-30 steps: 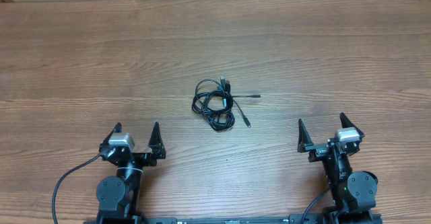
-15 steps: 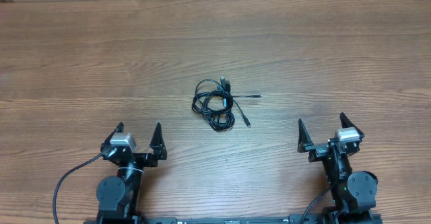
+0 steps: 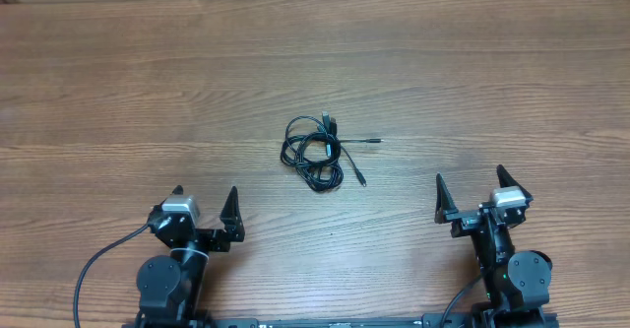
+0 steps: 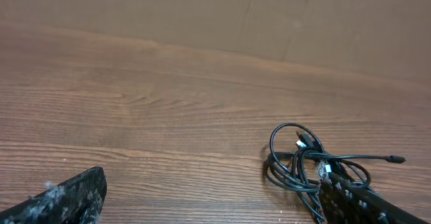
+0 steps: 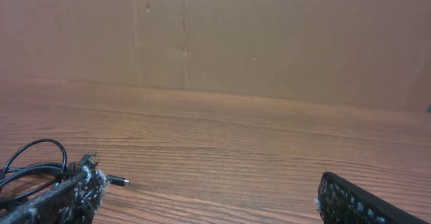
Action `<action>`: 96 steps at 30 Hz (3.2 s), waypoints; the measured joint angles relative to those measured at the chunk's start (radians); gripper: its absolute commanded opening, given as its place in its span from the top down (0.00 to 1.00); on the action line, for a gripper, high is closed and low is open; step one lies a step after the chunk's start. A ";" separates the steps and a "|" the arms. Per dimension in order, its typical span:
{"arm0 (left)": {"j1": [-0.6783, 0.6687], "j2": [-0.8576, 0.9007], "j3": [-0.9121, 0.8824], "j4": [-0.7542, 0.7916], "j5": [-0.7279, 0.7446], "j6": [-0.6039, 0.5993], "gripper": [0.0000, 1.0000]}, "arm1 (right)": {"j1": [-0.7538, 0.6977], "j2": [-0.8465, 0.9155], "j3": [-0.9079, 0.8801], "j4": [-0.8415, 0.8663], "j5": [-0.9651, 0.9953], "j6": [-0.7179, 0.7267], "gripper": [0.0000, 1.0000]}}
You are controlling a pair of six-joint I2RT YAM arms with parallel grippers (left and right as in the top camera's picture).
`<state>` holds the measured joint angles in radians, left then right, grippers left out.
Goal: Untangle cables
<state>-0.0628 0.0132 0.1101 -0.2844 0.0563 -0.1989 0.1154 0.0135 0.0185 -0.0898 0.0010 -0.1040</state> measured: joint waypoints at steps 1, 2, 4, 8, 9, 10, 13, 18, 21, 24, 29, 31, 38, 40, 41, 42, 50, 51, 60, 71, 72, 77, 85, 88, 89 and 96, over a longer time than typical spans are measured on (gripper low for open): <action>0.000 0.000 0.010 -0.009 0.001 0.000 0.00 | 0.000 0.000 0.000 0.000 0.000 0.000 0.00; 0.000 0.000 0.018 -0.013 0.001 0.000 0.00 | 0.000 0.000 0.000 0.000 0.000 0.000 0.00; 0.000 0.000 0.035 -0.030 0.001 0.000 0.00 | 0.000 0.000 0.000 0.000 0.000 0.000 0.00; 0.000 0.000 0.060 -0.064 0.001 0.000 0.00 | 0.000 0.000 0.000 0.000 0.000 0.000 0.00; 0.000 0.000 0.061 -0.068 0.001 0.000 0.00 | 0.000 0.000 0.000 0.000 0.000 0.000 0.00; 0.000 0.000 0.063 -0.076 0.001 0.000 0.00 | 0.000 0.000 0.000 0.000 0.000 0.000 0.00; 0.000 0.009 0.065 -0.085 0.001 0.000 0.00 | 0.000 0.000 0.000 0.000 0.000 0.000 0.00; 0.000 0.087 0.090 -0.087 0.004 0.000 0.00 | 0.000 0.000 0.000 0.000 0.000 0.000 0.00; 0.000 0.161 0.127 -0.087 0.004 0.000 0.00 | 0.000 0.000 0.000 0.000 -0.001 0.000 0.00; 0.000 0.258 0.190 -0.091 0.005 0.000 0.00 | 0.000 0.000 0.000 0.000 -0.001 0.000 0.00; 0.000 0.451 0.331 -0.142 0.016 0.010 0.00 | 0.000 -0.001 0.000 0.000 -0.001 0.000 0.00; 0.000 0.512 0.378 -0.186 0.023 0.021 0.00 | 0.000 -0.001 0.000 0.000 0.000 0.000 0.00; 0.000 0.789 0.618 -0.341 0.065 0.072 0.00 | 0.000 -0.001 0.000 0.001 0.000 0.000 0.00; 0.000 0.865 0.688 -0.381 0.081 0.082 0.00 | 0.000 -0.001 0.000 0.000 0.000 0.000 0.00; 0.000 0.890 0.709 -0.393 0.085 0.084 0.00 | 0.000 -0.001 0.000 0.000 0.000 0.000 0.00; -0.001 0.933 0.750 -0.419 0.091 0.092 0.00 | 0.000 -0.001 0.000 0.000 0.000 0.000 0.00; -0.042 1.126 0.949 -0.561 0.101 0.106 0.00 | 0.000 -0.002 0.000 -0.001 0.000 0.000 0.00; -0.051 1.140 0.961 -0.572 0.101 0.106 0.00 | 0.000 -0.002 0.000 0.000 0.000 0.000 0.00; -0.150 1.302 1.063 -0.656 0.039 0.102 0.00 | 0.000 -0.002 0.000 0.000 0.000 0.000 0.00; -0.226 1.441 1.116 -0.600 -0.031 0.098 0.00 | 0.000 -0.002 0.000 0.000 0.000 0.000 0.00; -0.226 1.451 1.116 -0.598 -0.031 0.098 0.00 | 0.000 -0.002 0.000 0.000 0.000 0.000 0.00; -0.226 1.492 1.116 -0.598 -0.021 0.098 0.00 | 0.000 -0.002 0.000 0.000 0.000 0.000 0.00; -0.226 1.561 1.116 -0.598 0.026 0.058 0.00 | 0.000 -0.002 0.000 0.000 0.000 0.000 0.00; -0.226 1.580 1.116 -0.599 0.018 -0.028 0.00 | 0.000 -0.002 0.000 0.000 0.000 0.000 0.00; -0.226 1.589 1.116 -0.601 0.012 -0.065 0.00 | 0.000 -0.002 0.000 0.000 0.000 0.000 0.00; -0.239 1.673 1.120 -0.601 -0.021 -0.304 0.00 | 0.000 -0.002 0.000 0.000 -0.001 0.000 0.00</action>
<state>-0.3019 1.6859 1.2297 -0.8856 0.0353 -0.5026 0.1154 0.0120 0.0185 -0.0902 0.0002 -0.1036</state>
